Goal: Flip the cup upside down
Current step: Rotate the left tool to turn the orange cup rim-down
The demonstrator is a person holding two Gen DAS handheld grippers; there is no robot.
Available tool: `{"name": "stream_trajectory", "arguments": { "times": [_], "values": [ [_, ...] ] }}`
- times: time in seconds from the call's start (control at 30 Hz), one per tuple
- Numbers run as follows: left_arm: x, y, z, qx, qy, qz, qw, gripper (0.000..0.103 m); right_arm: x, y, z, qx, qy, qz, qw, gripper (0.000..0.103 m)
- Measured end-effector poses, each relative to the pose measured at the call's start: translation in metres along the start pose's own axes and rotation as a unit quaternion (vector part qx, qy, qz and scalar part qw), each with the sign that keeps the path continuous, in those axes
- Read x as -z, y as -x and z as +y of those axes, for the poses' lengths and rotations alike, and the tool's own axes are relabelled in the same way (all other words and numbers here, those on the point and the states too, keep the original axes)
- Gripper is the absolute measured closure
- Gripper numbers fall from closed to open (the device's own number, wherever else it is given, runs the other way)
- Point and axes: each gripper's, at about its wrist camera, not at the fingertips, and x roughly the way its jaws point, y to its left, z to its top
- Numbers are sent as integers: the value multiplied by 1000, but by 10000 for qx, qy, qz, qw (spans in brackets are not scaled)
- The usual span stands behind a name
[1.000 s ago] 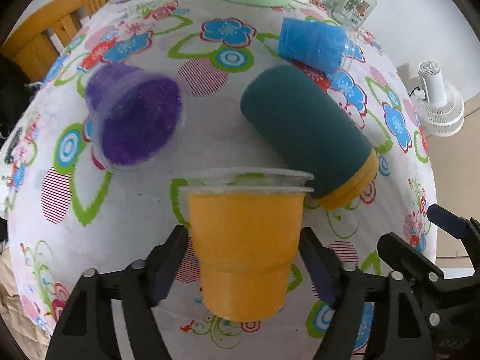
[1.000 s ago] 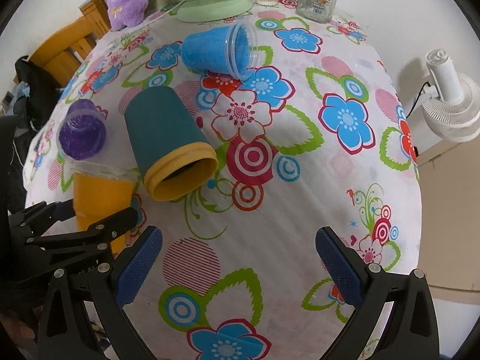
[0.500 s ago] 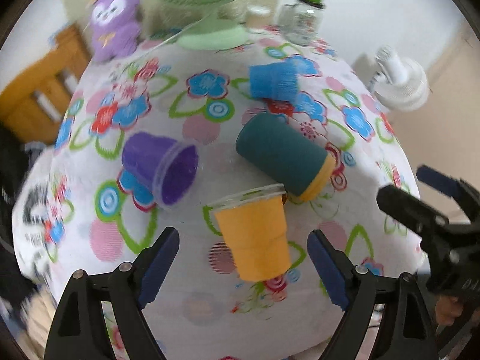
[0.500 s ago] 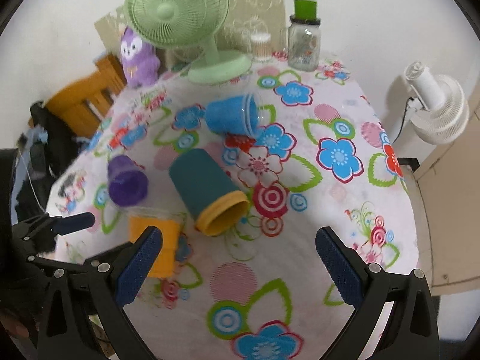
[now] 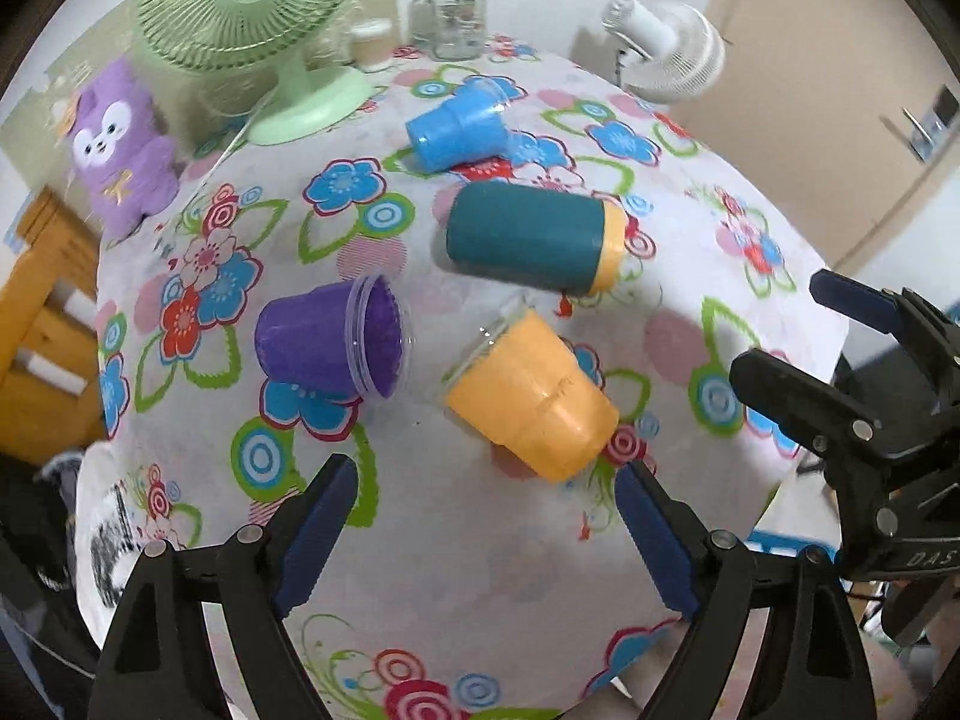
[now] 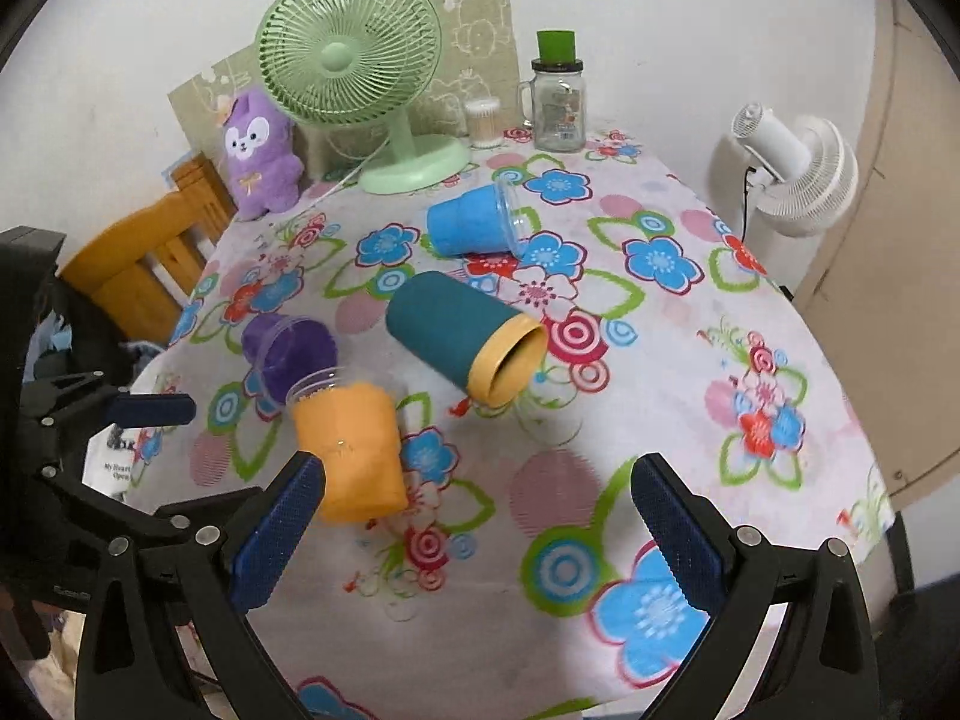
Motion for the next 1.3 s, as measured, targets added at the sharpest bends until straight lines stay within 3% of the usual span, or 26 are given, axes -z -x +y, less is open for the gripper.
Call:
{"name": "stream_trajectory", "arguments": {
  "times": [0.33,0.63,0.93,1.13,1.3],
  "values": [
    [30,-20,7,-46,-474,197,9987,14,31,-17,30,-238,262,-486,9982,0],
    [57,-43,11,-22,-979,239,9949,14,58,-47,54,-400,457,-589,9964,2],
    [59,-60,27,7,-915,205,9956,14,65,-65,65,-329,555,-799,9947,9],
    [57,-71,28,17,-1015,181,9947,14,67,-79,66,-381,702,-862,9931,24],
    [54,-75,29,94,-1012,134,9947,14,66,-84,66,-432,751,-901,9922,43]
  ]
}}
